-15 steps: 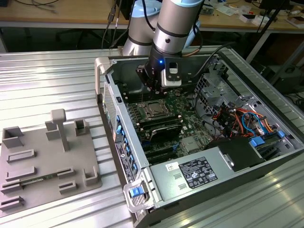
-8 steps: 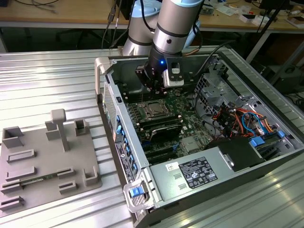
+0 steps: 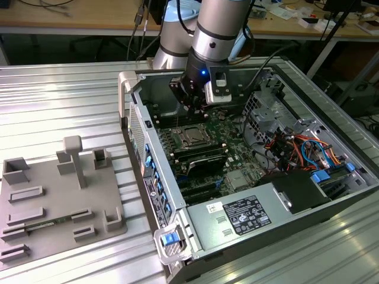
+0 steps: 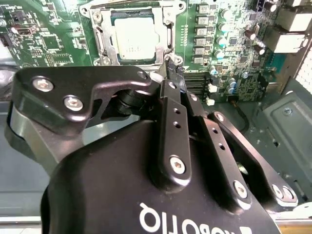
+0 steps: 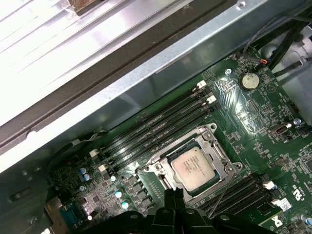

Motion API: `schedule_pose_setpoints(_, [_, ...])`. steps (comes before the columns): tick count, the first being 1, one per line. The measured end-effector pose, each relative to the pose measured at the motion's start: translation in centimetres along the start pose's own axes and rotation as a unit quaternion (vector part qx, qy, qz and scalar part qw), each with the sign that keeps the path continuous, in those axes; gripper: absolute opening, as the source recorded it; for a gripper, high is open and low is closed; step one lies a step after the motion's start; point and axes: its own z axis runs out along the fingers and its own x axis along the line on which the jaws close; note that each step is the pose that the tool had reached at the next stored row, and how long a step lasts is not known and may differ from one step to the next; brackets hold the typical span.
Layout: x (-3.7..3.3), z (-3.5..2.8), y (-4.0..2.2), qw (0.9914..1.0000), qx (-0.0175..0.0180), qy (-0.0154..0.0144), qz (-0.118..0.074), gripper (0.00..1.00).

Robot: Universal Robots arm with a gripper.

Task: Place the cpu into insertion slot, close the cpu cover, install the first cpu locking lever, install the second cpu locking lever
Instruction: 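Install the first cpu locking lever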

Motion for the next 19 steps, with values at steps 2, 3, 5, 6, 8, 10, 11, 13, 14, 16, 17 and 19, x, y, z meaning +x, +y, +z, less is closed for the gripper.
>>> schedule_pose_setpoints(2, [0.02,-0.01,-0.01,0.99992,0.0004,0.0003,-0.013,0.11])
schedule_pose_setpoints(3, [0.02,-0.02,-0.02,0.99959,0.0009,0.0007,-0.029,0.11])
schedule_pose_setpoints(5, [0.03,-0.01,-0.03,0.99897,0.0013,0.0011,-0.045,0.11])
schedule_pose_setpoints(6, [0.02,0.02,-0.02,0.99789,0.0016,0.0016,-0.065,0.11])
schedule_pose_setpoints(8, [0.22,0.04,-0.14,0.99674,0.0018,0.0019,-0.081,0.11])
schedule_pose_setpoints(10, [0.61,0.04,-0.39,0.99648,0.0019,0.002,-0.084,0.11])
schedule_pose_setpoints(11, [0.83,0.04,-0.52,0.99644,0.002,0.002,-0.084,0.11])
schedule_pose_setpoints(13, [1.21,0.05,-0.76,0.99631,0.002,0.002,-0.086,0.11])
schedule_pose_setpoints(14, [1.35,0.05,-0.85,0.9962,0.0021,0.0021,-0.087,0.11])
schedule_pose_setpoints(16, [1.71,0.05,-1.07,0.9959,0.0021,0.0022,-0.09,0.11])
schedule_pose_setpoints(17, [1.97,0.05,-1.23,0.99571,0.0022,0.0022,-0.093,0.11])
schedule_pose_setpoints(19, [2.26,0.06,-1.41,0.99518,0.0022,0.0023,-0.098,0.11])
